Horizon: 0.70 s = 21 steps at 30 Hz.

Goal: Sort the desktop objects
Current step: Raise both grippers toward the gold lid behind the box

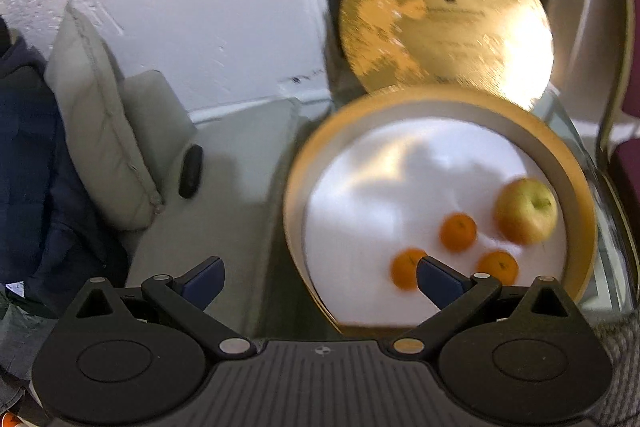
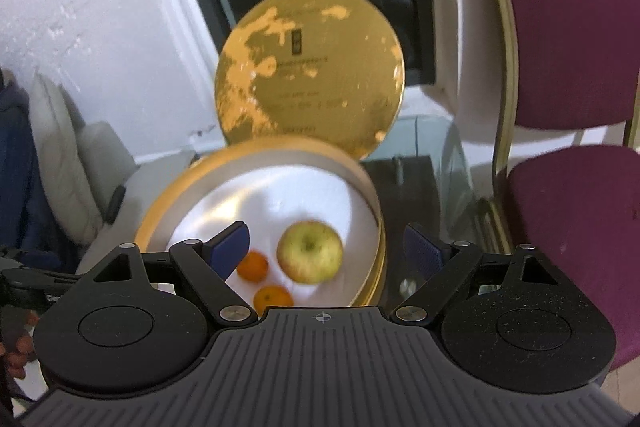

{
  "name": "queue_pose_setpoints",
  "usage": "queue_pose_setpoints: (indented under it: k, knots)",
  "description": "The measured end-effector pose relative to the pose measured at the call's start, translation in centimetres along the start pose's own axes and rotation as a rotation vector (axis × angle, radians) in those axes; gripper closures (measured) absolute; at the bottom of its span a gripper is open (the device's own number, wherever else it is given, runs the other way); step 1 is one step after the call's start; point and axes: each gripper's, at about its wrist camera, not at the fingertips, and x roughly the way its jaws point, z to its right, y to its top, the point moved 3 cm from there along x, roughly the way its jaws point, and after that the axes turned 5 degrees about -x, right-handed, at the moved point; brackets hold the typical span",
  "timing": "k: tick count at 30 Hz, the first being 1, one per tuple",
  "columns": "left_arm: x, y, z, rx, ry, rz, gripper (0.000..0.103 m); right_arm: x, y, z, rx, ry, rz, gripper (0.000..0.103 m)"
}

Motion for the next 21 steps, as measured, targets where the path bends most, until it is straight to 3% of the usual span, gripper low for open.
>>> queue_pose_setpoints:
  k: [13,21]
  knots:
    - [2.0,6.6,-3.0,0.001,0.053,0.102,0.001,1.5,8.0,-0.6,-0.038,0.008,0.124,0.01]
    - [4.3,12.7,-2.5,0.07,0.029,0.23,0.001,4.1,12.6,0.0,-0.057,0.01,0.235,0.003]
